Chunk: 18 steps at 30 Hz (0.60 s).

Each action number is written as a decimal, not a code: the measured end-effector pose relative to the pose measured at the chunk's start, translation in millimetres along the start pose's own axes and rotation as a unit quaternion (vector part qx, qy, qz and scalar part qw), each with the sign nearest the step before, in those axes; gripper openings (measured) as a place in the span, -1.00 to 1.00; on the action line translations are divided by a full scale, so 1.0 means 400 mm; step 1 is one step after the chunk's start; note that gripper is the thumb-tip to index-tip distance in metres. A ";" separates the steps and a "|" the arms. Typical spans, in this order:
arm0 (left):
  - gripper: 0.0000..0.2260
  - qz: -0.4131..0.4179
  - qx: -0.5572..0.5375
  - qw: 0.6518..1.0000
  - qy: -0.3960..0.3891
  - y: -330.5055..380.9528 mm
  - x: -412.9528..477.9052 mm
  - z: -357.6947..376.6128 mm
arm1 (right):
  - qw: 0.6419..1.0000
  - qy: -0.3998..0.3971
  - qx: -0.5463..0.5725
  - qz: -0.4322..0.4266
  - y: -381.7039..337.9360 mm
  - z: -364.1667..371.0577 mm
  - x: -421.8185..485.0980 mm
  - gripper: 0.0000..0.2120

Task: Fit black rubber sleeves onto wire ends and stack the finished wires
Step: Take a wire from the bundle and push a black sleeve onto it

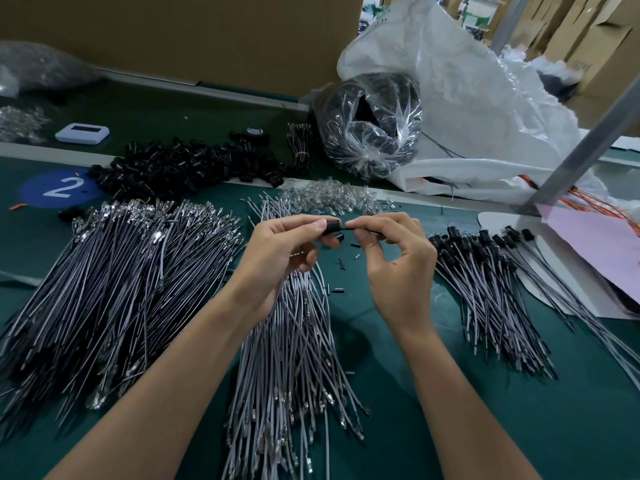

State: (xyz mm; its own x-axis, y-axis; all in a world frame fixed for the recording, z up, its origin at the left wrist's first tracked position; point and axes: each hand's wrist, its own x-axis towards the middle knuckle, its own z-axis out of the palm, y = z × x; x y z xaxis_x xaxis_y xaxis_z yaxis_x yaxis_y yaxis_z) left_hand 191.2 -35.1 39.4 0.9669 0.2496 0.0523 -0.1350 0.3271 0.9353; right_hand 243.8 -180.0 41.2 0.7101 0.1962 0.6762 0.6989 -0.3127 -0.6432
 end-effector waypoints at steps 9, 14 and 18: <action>-0.87 0.008 0.010 1.000 -0.002 -0.009 0.000 -0.003 | 1.000 0.015 0.011 0.022 0.008 -0.001 0.000 -0.86; -0.87 0.009 0.023 1.000 0.017 -0.010 0.000 -0.002 | 1.000 0.018 -0.024 0.010 0.013 0.003 0.000 -0.88; -0.92 0.007 0.048 0.998 0.031 -0.008 -0.001 -0.004 | 0.999 0.011 -0.041 -0.001 0.015 0.001 0.000 -0.89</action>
State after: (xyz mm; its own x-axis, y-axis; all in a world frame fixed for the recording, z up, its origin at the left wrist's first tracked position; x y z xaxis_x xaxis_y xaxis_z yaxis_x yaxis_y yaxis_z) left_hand 190.8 -34.9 36.1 0.9494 0.3108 0.0456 -0.1231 0.2346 0.9643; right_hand 248.0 -181.6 37.0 0.7067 0.1761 0.6853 0.6897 -0.3876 -0.6116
